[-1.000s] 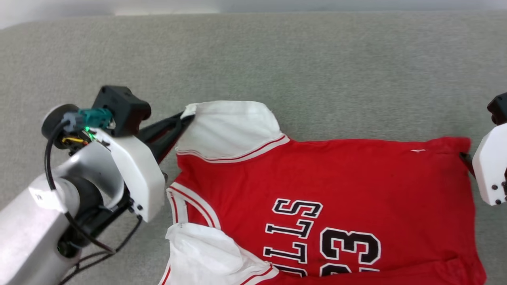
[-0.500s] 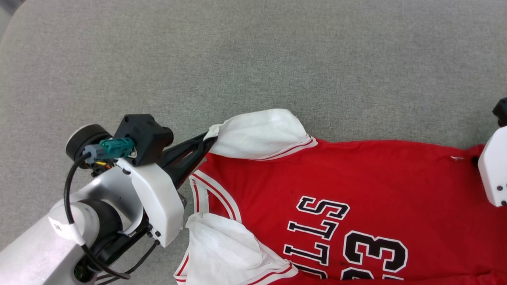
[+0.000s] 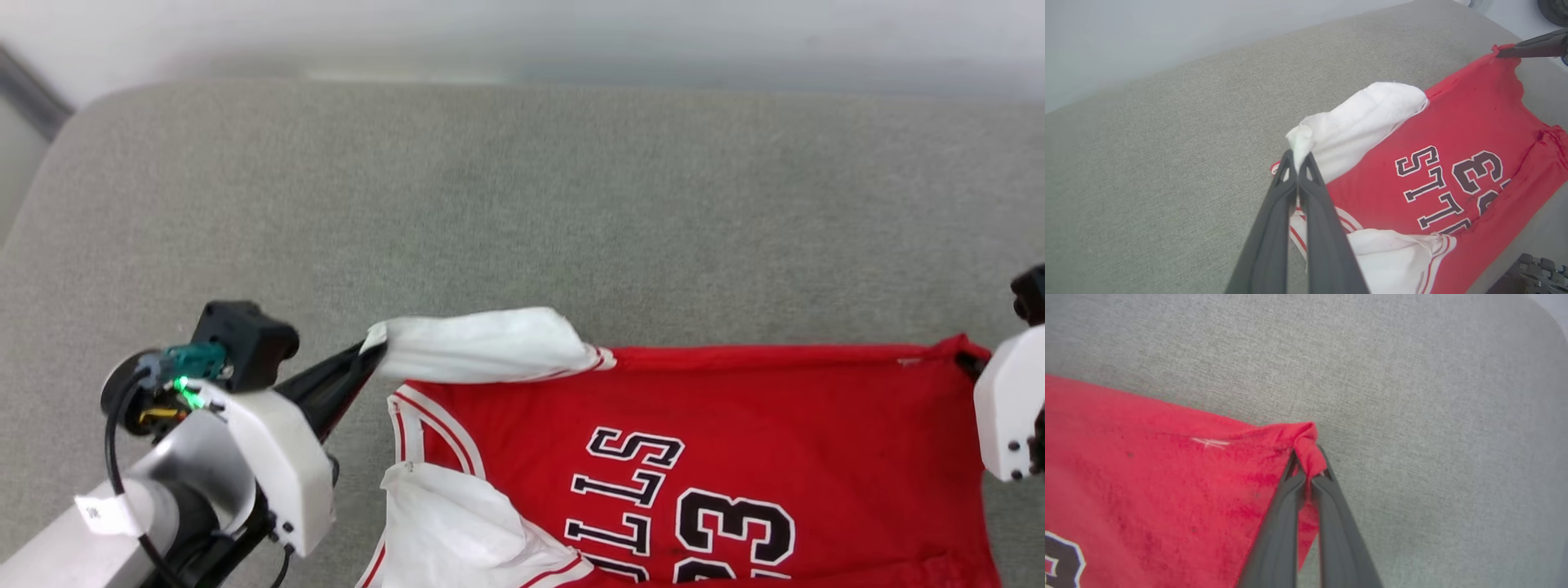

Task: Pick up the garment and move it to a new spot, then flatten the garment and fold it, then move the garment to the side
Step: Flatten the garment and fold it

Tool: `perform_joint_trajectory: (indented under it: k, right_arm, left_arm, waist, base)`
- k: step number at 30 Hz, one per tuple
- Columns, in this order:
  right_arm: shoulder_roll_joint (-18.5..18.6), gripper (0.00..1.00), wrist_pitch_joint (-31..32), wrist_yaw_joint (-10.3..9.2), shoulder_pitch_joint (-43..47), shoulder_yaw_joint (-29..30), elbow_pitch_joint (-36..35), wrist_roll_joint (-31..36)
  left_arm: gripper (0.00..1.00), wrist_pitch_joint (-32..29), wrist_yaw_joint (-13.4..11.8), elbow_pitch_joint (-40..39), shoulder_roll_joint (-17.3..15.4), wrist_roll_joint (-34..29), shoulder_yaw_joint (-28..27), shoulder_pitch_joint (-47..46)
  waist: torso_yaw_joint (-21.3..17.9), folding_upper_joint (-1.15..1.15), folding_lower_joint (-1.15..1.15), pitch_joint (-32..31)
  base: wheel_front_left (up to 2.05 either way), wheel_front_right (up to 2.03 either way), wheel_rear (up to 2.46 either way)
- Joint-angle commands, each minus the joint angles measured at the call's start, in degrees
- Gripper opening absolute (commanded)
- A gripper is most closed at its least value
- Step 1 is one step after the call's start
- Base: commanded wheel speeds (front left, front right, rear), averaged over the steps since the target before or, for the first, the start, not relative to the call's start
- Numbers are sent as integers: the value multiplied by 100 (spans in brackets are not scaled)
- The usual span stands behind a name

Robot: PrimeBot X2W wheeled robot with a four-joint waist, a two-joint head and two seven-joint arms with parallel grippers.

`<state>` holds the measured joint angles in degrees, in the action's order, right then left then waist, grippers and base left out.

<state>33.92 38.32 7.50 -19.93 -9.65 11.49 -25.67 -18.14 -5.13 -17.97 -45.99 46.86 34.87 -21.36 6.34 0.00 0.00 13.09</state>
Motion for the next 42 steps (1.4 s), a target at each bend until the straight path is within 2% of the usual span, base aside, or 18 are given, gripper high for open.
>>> perform_joint_trajectory:
  k: [1,9,15,21,30,36,37,38,39,42]
  right_arm:
    - [-40,0,-43,-2,172,62,-76,-28]
    - [-266,0,-162,-2,1510,485,-900,-119]
    - [-326,0,-187,-2,2376,530,-1282,-102]
    - [-79,0,-208,-2,2717,244,-1301,-45]
    - [297,0,-399,-2,2564,-290,-998,100]
    - [285,0,-578,-2,2397,-625,-782,26]
    - [264,62,-630,-1,2378,-674,-772,-3]
    - [234,100,-661,-1,2366,-684,-740,-33]
    - [198,100,-677,-1,2358,-693,-710,-88]
    - [185,100,-708,-1,2325,-662,-750,-217]
  left_arm:
    - [0,42,-54,-21,-30,37,-26,159]
    - [0,235,-462,-310,-274,254,-53,1120]
    - [0,256,-635,-269,-456,329,136,1885]
    - [0,160,-514,41,-408,389,466,2219]
    - [0,125,-240,685,-42,232,807,1984]
    - [0,182,-109,1131,138,0,1016,1854]
    - [6,223,-102,1197,187,-29,1044,1864]
    - [85,263,-97,1260,228,-66,1065,1876]
    - [100,334,-94,1312,271,-71,1061,1887]
    - [100,548,-89,1402,374,-49,1005,1907]
  waist:
    - [-86,0,0,-240]
    - [-138,0,0,-594]
    - [-186,0,0,-651]
    - [-188,0,0,-617]
    - [-171,0,0,-529]
    - [-207,0,0,-494]
    - [-214,0,0,-501]
    - [-220,0,0,-512]
    - [-224,0,0,-525]
    - [-235,0,0,-604]
  base:
    - [0,0,0]
    - [0,0,0]
    - [0,0,0]
    - [0,0,0]
    - [0,0,0]
    - [0,0,0]
    - [0,0,0]
    - [0,0,0]
    - [0,0,0]
    - [0,0,0]
